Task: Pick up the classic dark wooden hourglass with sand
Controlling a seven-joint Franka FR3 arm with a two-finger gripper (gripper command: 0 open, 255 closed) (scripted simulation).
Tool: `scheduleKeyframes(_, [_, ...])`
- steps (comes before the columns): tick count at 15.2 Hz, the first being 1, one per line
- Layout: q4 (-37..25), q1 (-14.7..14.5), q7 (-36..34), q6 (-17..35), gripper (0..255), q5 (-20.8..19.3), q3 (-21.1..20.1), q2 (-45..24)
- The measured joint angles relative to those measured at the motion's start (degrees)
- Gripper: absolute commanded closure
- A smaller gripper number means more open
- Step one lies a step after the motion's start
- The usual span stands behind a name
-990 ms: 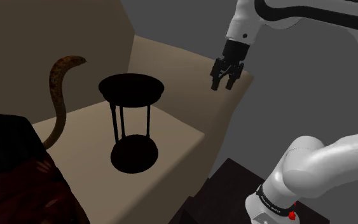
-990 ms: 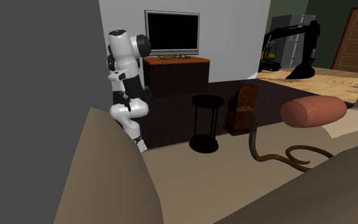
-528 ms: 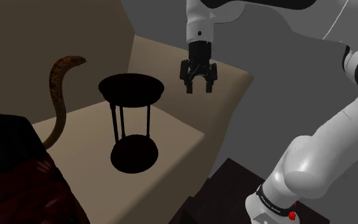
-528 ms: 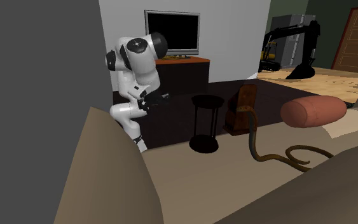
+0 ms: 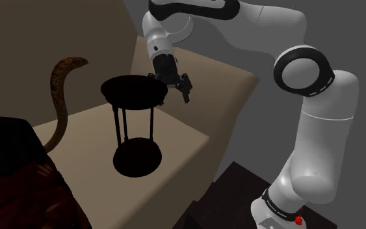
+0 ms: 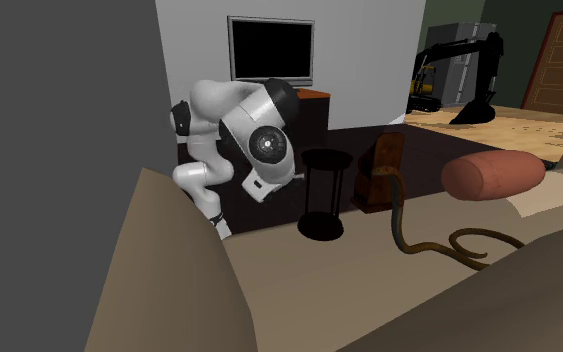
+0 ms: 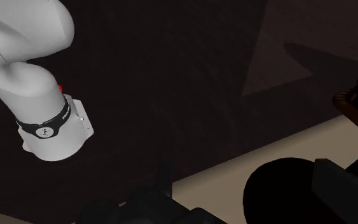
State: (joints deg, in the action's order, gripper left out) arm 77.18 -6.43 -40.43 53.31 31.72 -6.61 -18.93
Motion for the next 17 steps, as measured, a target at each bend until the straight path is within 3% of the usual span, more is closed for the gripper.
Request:
scheduleKeyframes(6, [-17.9,-1.4,-17.5,-8.4,0,14.8,-3.2,-20.3])
scheduleKeyframes(14, [-15.6,-2.0,-14.8,-6.1,0,13.7,-2.8,-22.9])
scheduleKeyframes(15, [-15.1,-2.1,-14.5,-5.9,255,13.5,-2.8,-22.7])
scheduleKeyframes(17, [-14.8,-2.1,-14.3,-5.7,255,13.4,-2.7,-22.7])
